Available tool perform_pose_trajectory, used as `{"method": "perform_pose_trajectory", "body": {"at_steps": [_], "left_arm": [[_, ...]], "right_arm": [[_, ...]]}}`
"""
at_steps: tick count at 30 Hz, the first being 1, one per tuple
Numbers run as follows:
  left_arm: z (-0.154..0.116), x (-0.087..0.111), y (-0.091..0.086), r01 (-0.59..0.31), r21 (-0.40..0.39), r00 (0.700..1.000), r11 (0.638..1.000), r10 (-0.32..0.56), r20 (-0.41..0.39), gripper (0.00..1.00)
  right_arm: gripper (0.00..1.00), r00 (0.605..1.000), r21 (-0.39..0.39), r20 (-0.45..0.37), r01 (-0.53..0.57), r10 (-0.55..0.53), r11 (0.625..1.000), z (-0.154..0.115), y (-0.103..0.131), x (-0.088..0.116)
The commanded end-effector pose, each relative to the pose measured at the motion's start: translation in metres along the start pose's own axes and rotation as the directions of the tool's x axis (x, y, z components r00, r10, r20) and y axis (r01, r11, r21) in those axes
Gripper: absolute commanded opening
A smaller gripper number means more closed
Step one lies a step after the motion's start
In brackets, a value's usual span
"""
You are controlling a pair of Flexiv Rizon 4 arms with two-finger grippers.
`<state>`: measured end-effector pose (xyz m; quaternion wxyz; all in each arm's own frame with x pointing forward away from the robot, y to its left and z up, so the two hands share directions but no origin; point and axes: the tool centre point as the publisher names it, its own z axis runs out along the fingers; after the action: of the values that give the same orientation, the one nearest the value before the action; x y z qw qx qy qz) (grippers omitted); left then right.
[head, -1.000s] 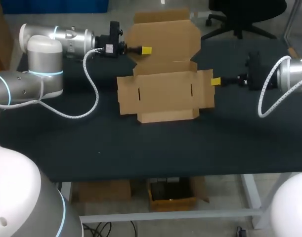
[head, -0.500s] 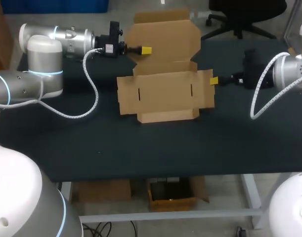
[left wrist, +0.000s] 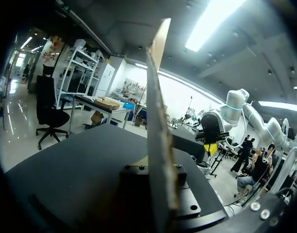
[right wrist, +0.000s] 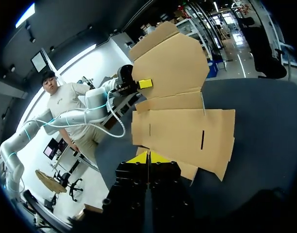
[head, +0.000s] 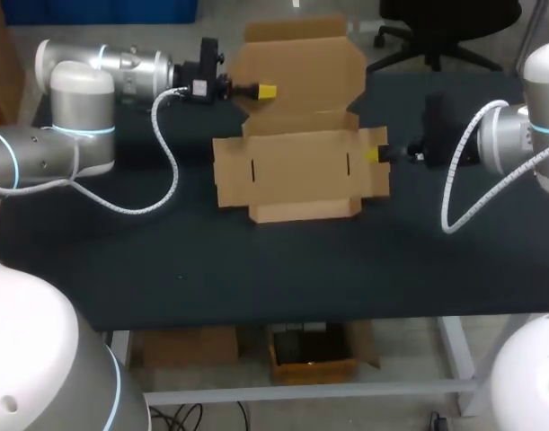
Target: Assemble the packaging by folding the flat box into shape, placing the metal phone stand inside, and closing the box properly
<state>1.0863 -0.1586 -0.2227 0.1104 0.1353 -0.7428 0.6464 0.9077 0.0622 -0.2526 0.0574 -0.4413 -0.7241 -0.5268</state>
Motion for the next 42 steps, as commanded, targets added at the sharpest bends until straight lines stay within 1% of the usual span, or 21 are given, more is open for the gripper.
{"method": "perform_pose_trajectory", "body": {"at_steps": [1, 5, 11, 13, 17, 21, 26, 30, 35, 42], "left_arm": [[0.001, 0.008, -0.005, -0.018, -0.010, 1.000, 1.000, 0.018, 0.017, 0.00], [0.005, 0.016, -0.007, -0.050, -0.020, 0.999, 0.999, 0.050, 0.019, 0.00], [0.007, 0.025, -0.008, -0.081, -0.021, 0.996, 0.996, 0.082, 0.030, 0.00], [0.008, 0.028, -0.008, -0.090, -0.020, 0.995, 0.996, 0.091, 0.037, 0.00], [0.009, 0.036, -0.012, -0.105, -0.018, 0.993, 0.994, 0.106, 0.044, 0.00], [0.008, 0.050, -0.018, -0.137, -0.020, 0.989, 0.990, 0.138, 0.056, 0.00], [0.005, 0.068, -0.028, -0.174, -0.022, 0.982, 0.984, 0.175, 0.076, 0.00], [0.005, 0.078, -0.032, -0.189, -0.021, 0.978, 0.982, 0.190, 0.091, 0.00], [0.007, 0.098, -0.038, -0.215, -0.020, 0.972, 0.976, 0.216, 0.096, 0.00], [0.008, 0.115, -0.043, -0.240, -0.016, 0.965, 0.971, 0.240, 0.108, 0.00]], "right_arm": [[0.00, 1.000, -0.045, 0.001, 0.007, -0.007, 0.999, -0.005, -0.014, 0.002], [0.00, 1.000, -0.061, 0.013, 0.014, -0.014, 0.998, -0.006, -0.023, 0.004], [0.00, 0.999, -0.056, 0.026, 0.022, -0.020, 0.998, 0.000, -0.035, 0.006], [0.00, 0.999, -0.053, 0.042, 0.026, -0.024, 0.998, 0.002, -0.038, 0.007], [0.00, 0.999, -0.051, 0.039, 0.027, -0.025, 0.998, 0.006, -0.044, 0.009], [0.00, 0.999, -0.052, 0.038, 0.034, -0.032, 0.998, 0.006, -0.049, 0.011], [0.00, 0.998, -0.067, 0.035, 0.055, -0.053, 0.996, -0.002, -0.055, 0.013], [0.00, 0.998, -0.076, 0.033, 0.063, -0.060, 0.995, -0.008, -0.060, 0.014], [0.00, 0.997, -0.085, 0.033, 0.069, -0.066, 0.994, -0.017, -0.067, 0.014], [0.00, 0.996, -0.085, 0.031, 0.080, -0.078, 0.993, -0.022, -0.071, 0.016]]}}
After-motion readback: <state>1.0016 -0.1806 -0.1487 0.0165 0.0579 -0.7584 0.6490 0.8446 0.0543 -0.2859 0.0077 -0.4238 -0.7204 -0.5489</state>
